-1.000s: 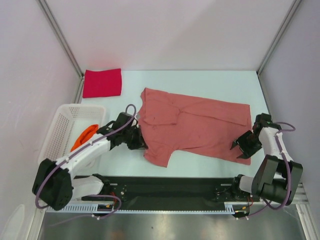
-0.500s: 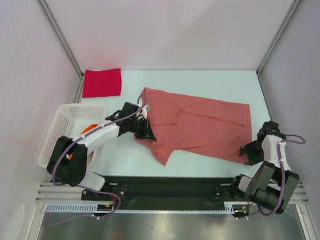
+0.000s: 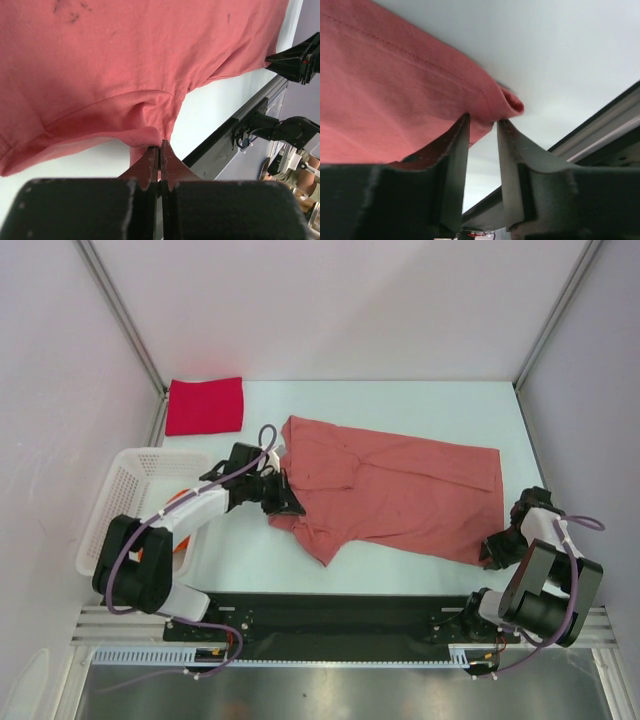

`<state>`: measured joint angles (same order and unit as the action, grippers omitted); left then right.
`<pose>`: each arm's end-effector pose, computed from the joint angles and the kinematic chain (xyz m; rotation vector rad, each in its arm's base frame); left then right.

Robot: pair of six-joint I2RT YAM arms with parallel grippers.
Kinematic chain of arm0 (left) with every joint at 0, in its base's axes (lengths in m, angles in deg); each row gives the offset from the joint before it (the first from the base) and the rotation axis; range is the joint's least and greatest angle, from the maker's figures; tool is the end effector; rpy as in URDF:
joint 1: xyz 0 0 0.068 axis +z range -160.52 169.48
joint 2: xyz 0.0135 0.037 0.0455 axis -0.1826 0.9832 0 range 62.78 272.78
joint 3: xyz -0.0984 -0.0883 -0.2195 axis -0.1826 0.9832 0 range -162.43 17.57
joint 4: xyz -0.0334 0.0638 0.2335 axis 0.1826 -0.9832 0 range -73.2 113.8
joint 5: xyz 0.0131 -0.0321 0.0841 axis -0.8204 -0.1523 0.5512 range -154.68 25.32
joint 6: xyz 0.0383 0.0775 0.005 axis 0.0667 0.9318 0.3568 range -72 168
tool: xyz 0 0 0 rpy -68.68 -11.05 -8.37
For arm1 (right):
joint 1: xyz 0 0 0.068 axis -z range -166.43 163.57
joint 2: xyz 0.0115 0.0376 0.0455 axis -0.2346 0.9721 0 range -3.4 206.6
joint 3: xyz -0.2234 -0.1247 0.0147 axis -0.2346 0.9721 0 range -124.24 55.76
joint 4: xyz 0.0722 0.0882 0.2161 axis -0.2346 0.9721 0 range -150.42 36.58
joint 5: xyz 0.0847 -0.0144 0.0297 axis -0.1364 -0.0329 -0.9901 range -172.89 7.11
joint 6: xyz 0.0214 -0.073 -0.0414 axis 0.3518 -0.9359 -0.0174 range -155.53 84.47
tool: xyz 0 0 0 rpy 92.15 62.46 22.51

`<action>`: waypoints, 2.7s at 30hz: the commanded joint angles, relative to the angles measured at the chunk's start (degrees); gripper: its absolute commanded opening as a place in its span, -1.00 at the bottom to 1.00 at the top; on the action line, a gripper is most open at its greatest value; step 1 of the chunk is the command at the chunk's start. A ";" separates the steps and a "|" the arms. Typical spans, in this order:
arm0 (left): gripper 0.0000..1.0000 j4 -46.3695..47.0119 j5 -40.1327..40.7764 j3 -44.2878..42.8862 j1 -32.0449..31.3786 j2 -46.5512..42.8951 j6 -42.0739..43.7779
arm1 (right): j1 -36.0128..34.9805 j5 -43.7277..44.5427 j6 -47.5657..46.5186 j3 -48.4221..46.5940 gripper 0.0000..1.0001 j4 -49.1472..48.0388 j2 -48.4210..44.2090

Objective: Fold and stack the t-shirts
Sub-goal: Fold the tshirt

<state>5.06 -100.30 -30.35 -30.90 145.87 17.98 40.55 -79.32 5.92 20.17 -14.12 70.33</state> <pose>0.2567 -0.1430 0.1669 0.0529 2.6245 -1.1211 0.1589 -0.0863 0.1080 1.7113 2.5085 -0.0755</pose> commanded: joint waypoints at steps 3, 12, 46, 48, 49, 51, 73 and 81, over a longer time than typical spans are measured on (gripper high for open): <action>-1.00 0.55 1.34 0.55 -0.62 -6.00 -3.02 | -2.89 2.13 1.43 0.62 -0.70 -4.66 1.68; -0.99 1.34 7.49 2.84 -0.98 -14.27 -7.24 | -6.85 8.65 3.82 -5.18 -1.00 4.59 2.46; -0.99 -0.50 13.03 -49.72 4.91 28.00 -9.88 | -6.77 -1.64 -8.75 -48.60 -1.00 7.40 37.62; -0.99 -1.12 13.03 -50.77 5.53 29.23 -9.88 | -6.94 -1.99 -9.19 -49.92 -1.00 7.57 38.67; -1.00 -1.21 12.94 -50.95 5.70 29.50 -9.88 | -7.03 -2.25 -9.54 -50.18 -1.00 7.49 38.85; -0.99 -1.21 12.85 -51.74 5.88 30.55 -9.88 | -7.12 -2.34 -9.64 -50.54 -1.00 7.57 39.64; -0.99 -1.38 12.32 -56.23 6.06 38.37 -9.88 | -7.47 -2.96 -9.46 -53.96 -0.92 6.87 43.25; -0.97 -1.56 13.11 -58.60 6.32 41.54 -8.39 | -7.12 -2.78 -11.21 -53.97 -0.72 5.99 43.34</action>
<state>2.89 -88.30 -86.13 -25.11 186.72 8.95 33.25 -82.14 -3.54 -31.46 -7.63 113.52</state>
